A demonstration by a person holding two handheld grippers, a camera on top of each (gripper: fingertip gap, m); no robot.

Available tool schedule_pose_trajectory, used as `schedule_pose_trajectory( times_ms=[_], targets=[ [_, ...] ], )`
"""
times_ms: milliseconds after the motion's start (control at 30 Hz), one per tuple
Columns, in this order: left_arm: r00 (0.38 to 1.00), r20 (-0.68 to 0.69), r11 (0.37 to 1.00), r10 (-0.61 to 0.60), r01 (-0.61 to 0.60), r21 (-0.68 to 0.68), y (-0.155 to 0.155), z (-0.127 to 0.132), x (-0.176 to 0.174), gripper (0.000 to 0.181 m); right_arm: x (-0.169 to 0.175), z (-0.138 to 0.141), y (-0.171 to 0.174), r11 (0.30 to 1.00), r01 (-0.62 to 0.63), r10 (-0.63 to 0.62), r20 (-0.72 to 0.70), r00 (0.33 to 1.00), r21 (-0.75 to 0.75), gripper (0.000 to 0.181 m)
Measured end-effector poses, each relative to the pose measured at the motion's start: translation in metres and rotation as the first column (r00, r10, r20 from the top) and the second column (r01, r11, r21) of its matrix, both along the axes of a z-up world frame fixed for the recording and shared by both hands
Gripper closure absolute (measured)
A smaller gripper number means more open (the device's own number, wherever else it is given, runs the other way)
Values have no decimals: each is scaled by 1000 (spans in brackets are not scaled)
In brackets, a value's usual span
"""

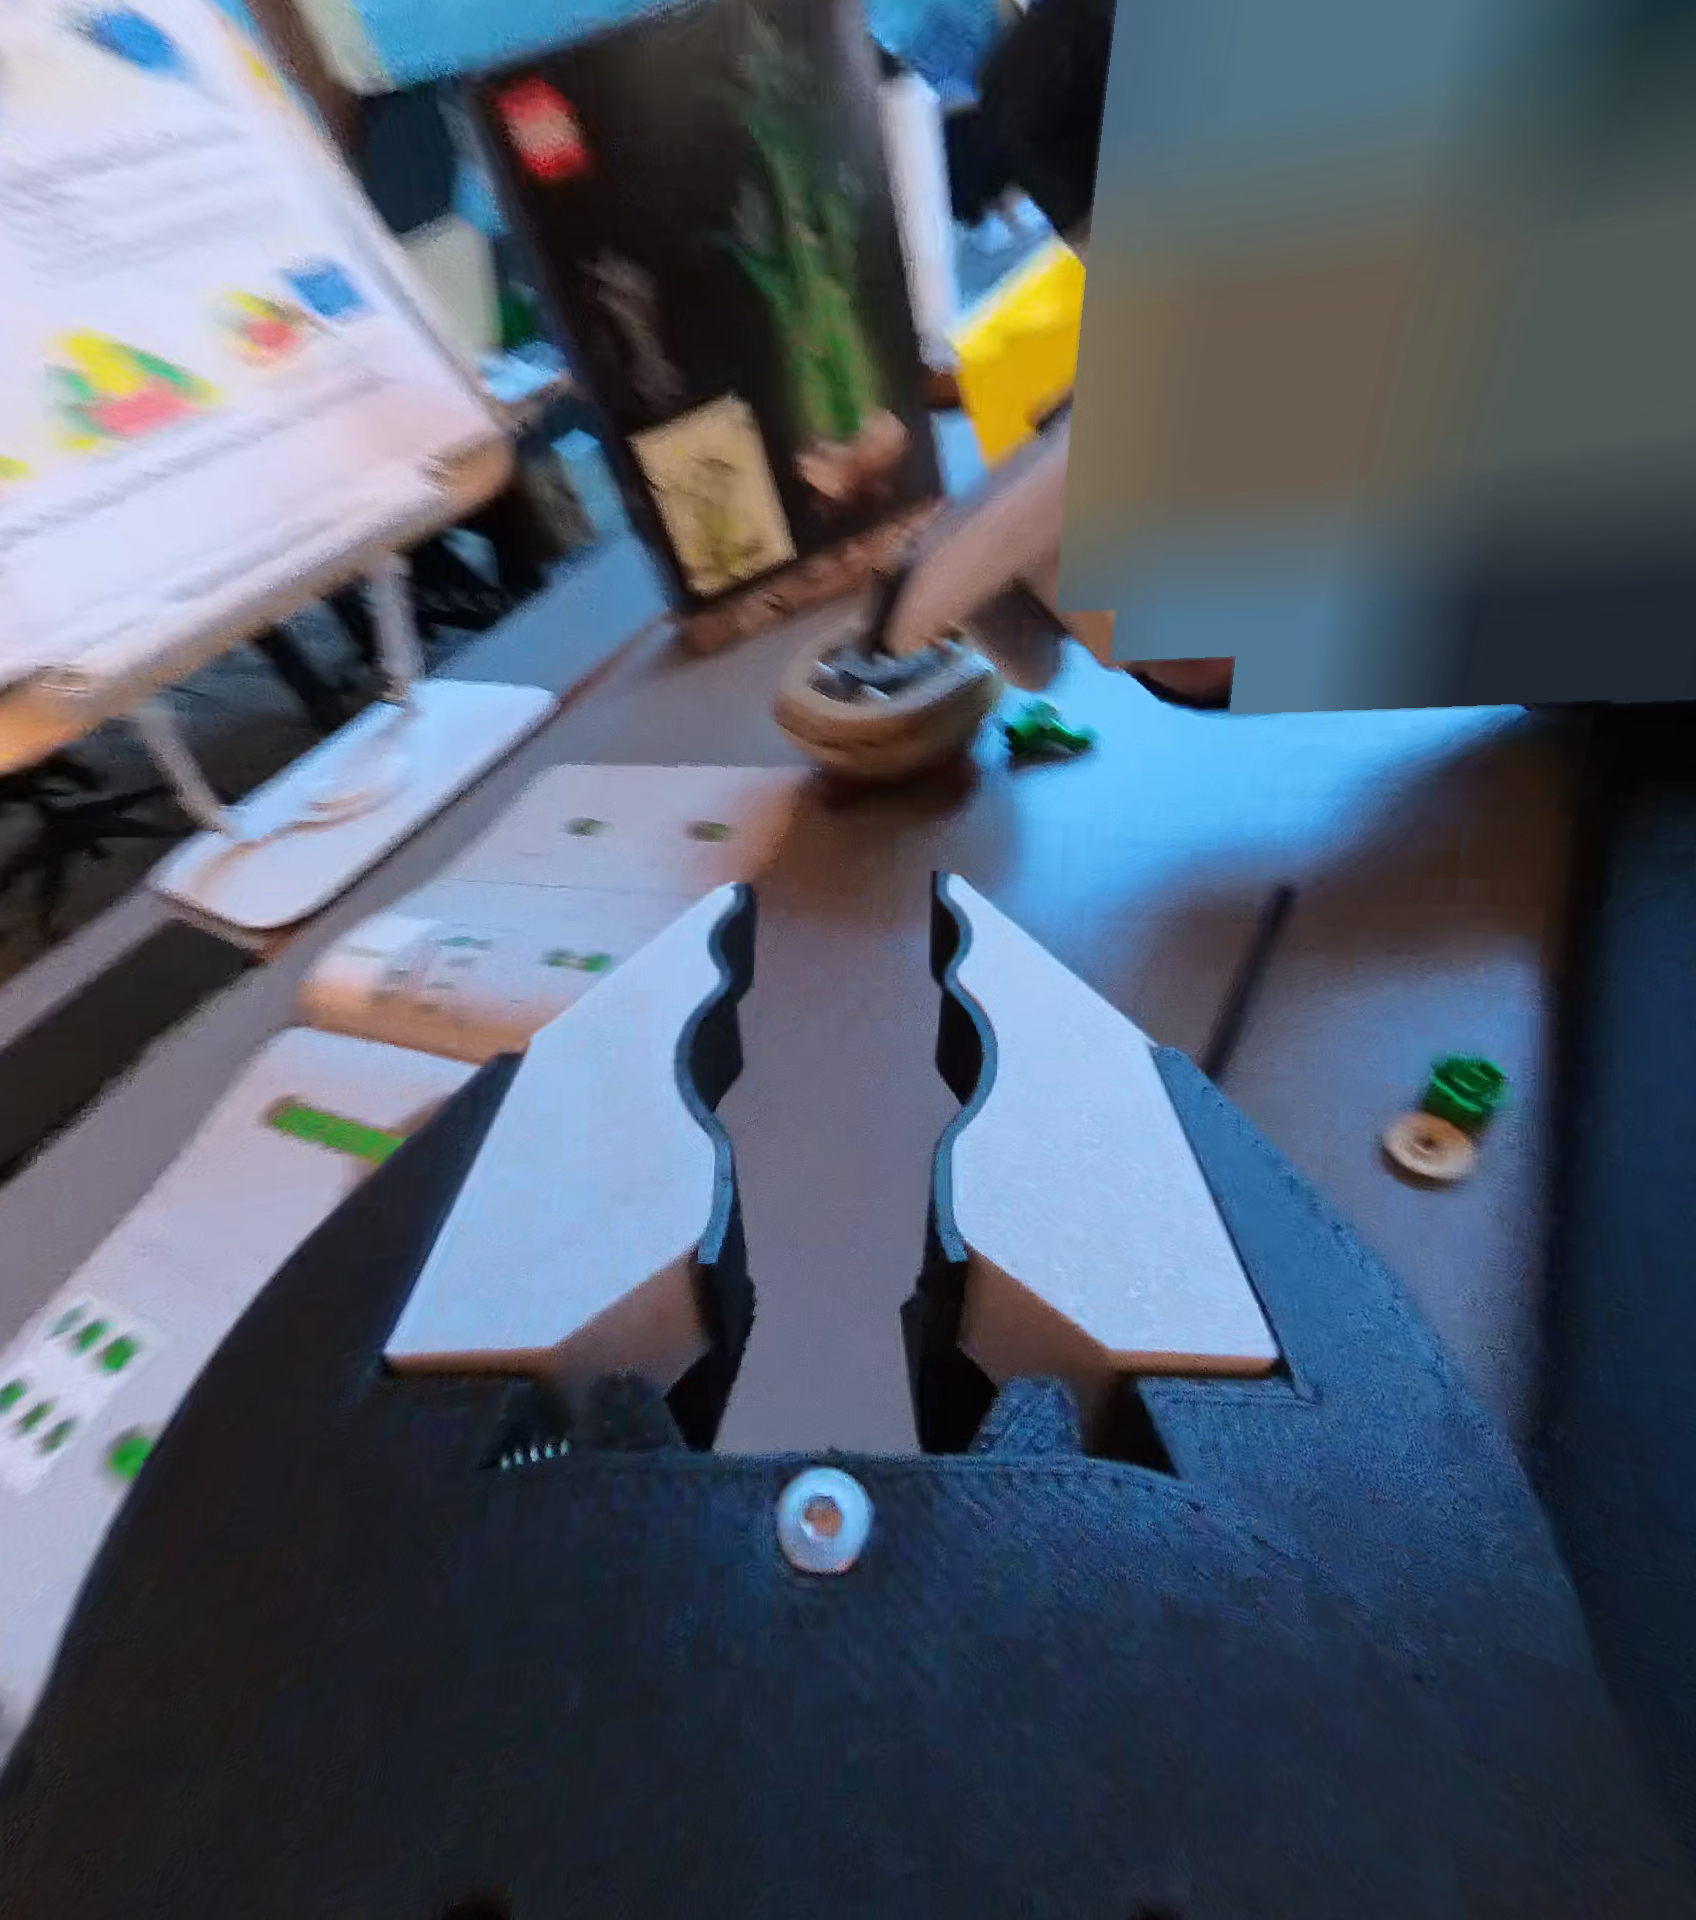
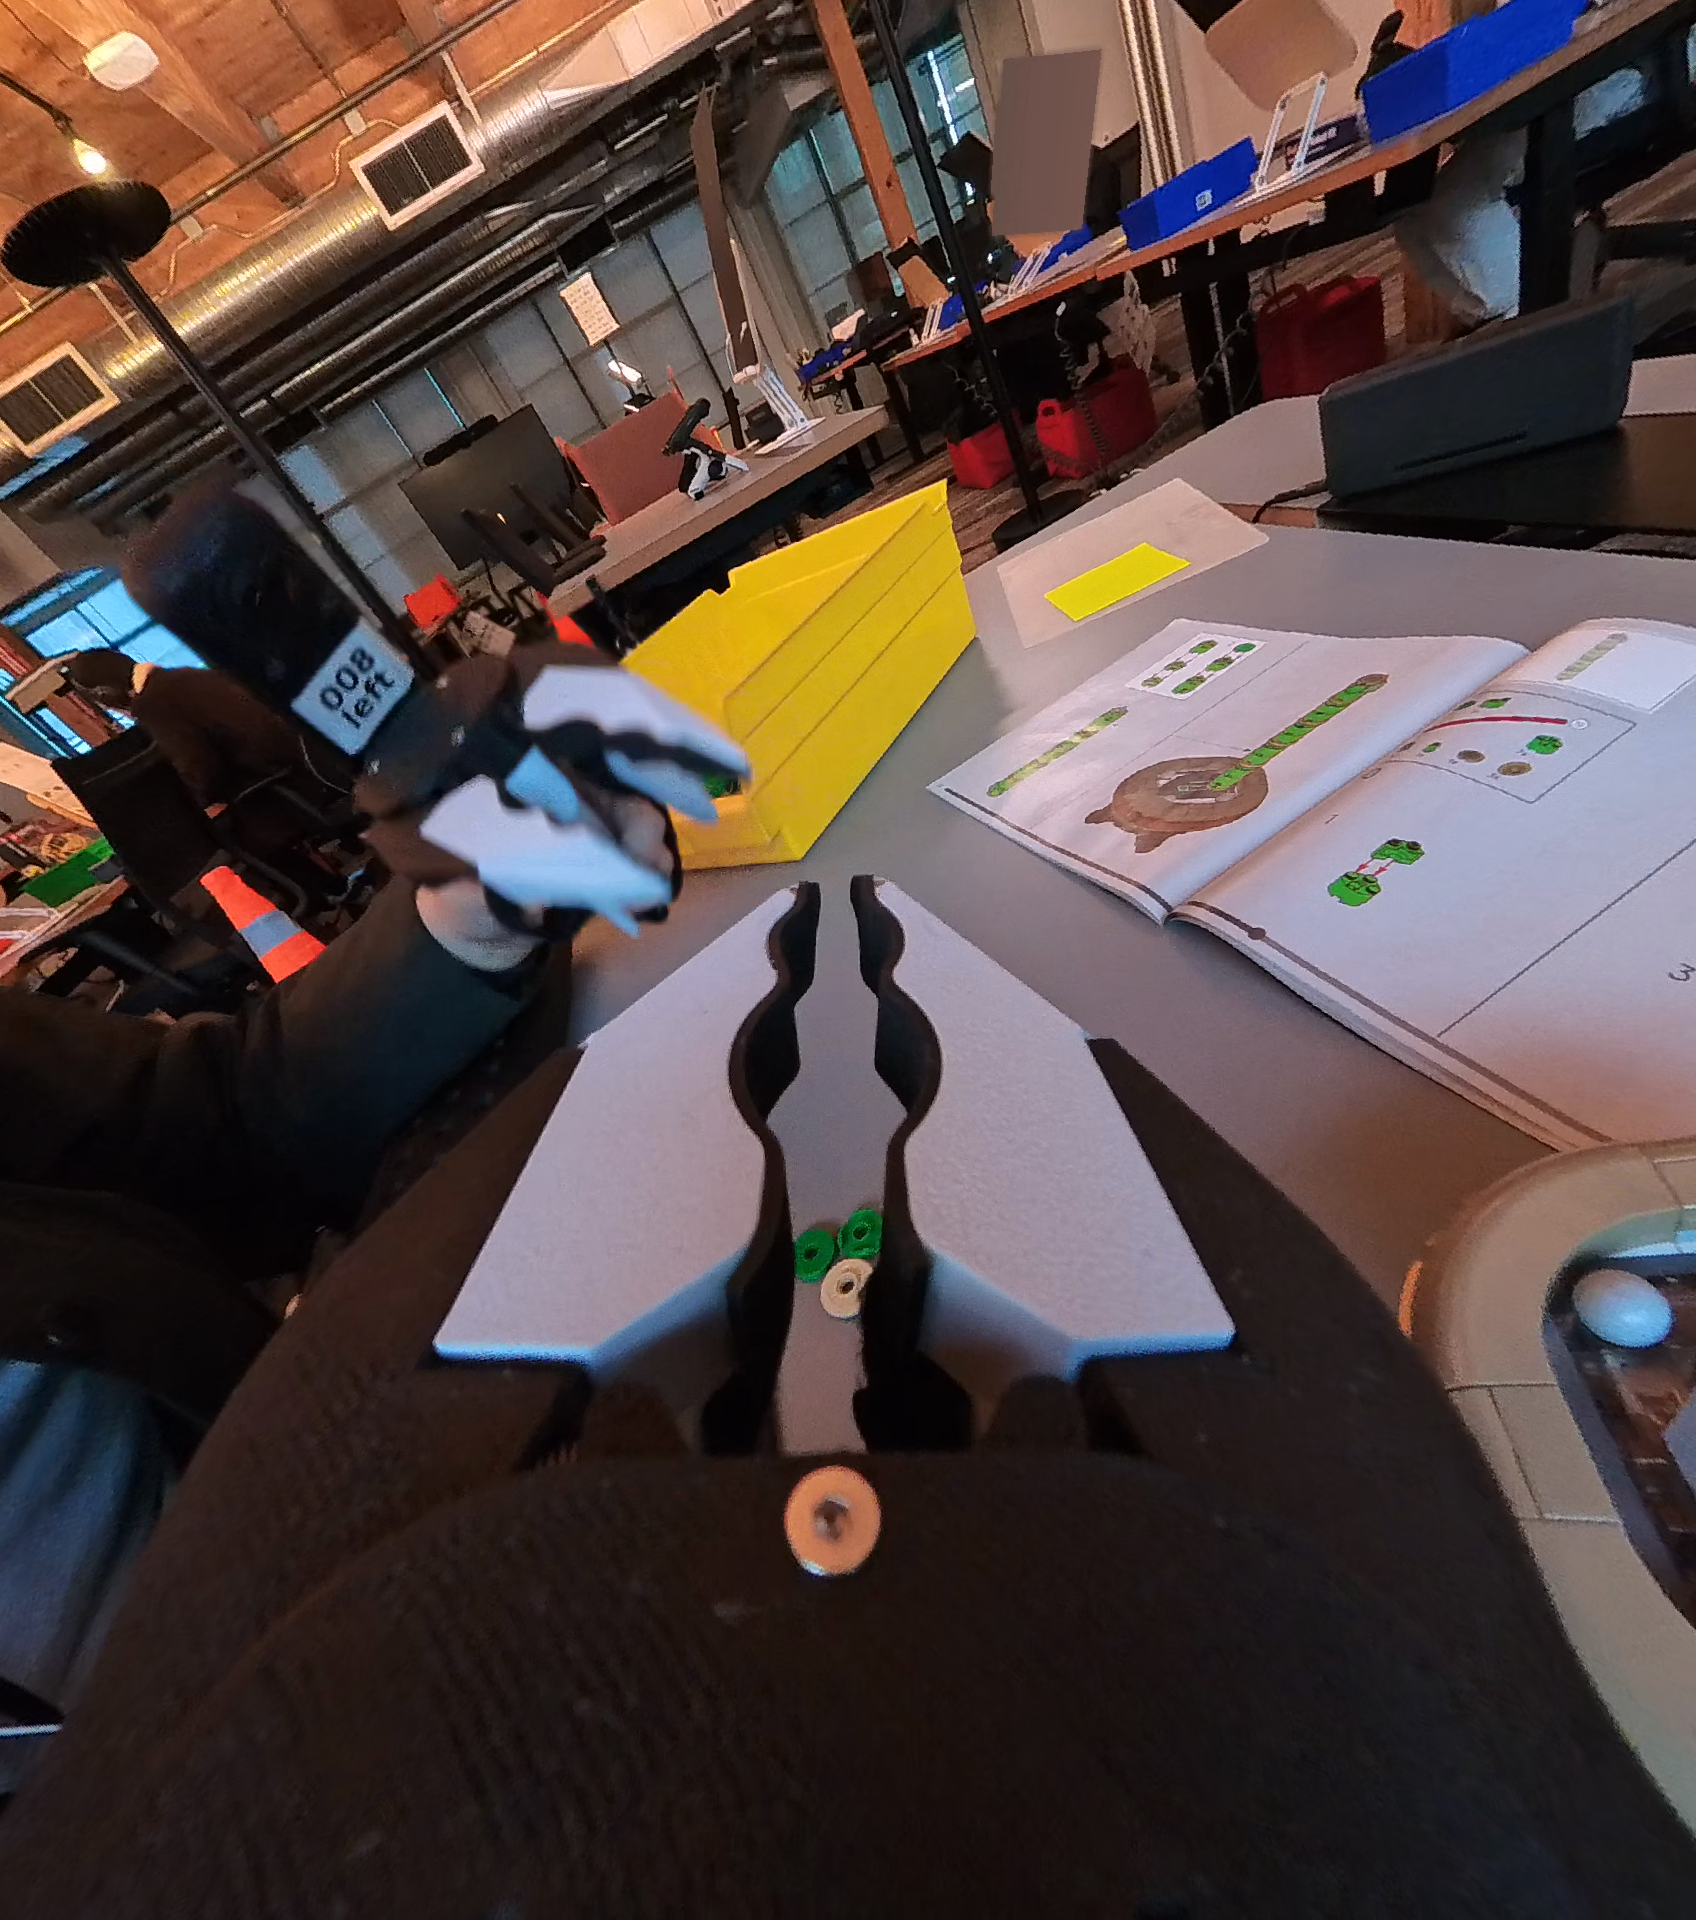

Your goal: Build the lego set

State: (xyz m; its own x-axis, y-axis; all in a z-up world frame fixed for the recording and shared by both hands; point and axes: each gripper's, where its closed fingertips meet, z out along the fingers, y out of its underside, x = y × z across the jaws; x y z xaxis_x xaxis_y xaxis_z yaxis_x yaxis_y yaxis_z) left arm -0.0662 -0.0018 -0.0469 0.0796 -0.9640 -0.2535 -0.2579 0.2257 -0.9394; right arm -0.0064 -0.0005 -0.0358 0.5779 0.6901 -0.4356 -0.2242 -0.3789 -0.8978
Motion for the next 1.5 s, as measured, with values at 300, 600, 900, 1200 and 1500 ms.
schedule_pose_trajectory(
  times_ms=[300, 600, 900, 1200, 1500],
  targets=[
    [922, -310, 970, -232, 197, -139, -52, -82, 34, 154, -1, 1, 0, 1000, 1, -1, 0, 1000, 1, 175],
    [888, -415, 980, -198, 178, -86, -51, -105, 39, 158, -2, 2, 0, 1000, -3, 3, -11, 1000, -2, 175],
    [868, -454, 979, -202, 196, -62, -53, -112, 36, 166, -5, -1, 0, 1000, -14, 14, -4, 1000, -17, 174],
    [923, -386, 949, -5, 125, 288, -24, -84, 32, 166, -3, -2, -1, 1000, -15, 15, -2, 1000, -27, 173],
    [942, -326, 884, 85, 79, 460, -13, -70, 26, 181, -14, -29, -2, 986, -60, 68, 46, 997, -153, 171]
  ],
)
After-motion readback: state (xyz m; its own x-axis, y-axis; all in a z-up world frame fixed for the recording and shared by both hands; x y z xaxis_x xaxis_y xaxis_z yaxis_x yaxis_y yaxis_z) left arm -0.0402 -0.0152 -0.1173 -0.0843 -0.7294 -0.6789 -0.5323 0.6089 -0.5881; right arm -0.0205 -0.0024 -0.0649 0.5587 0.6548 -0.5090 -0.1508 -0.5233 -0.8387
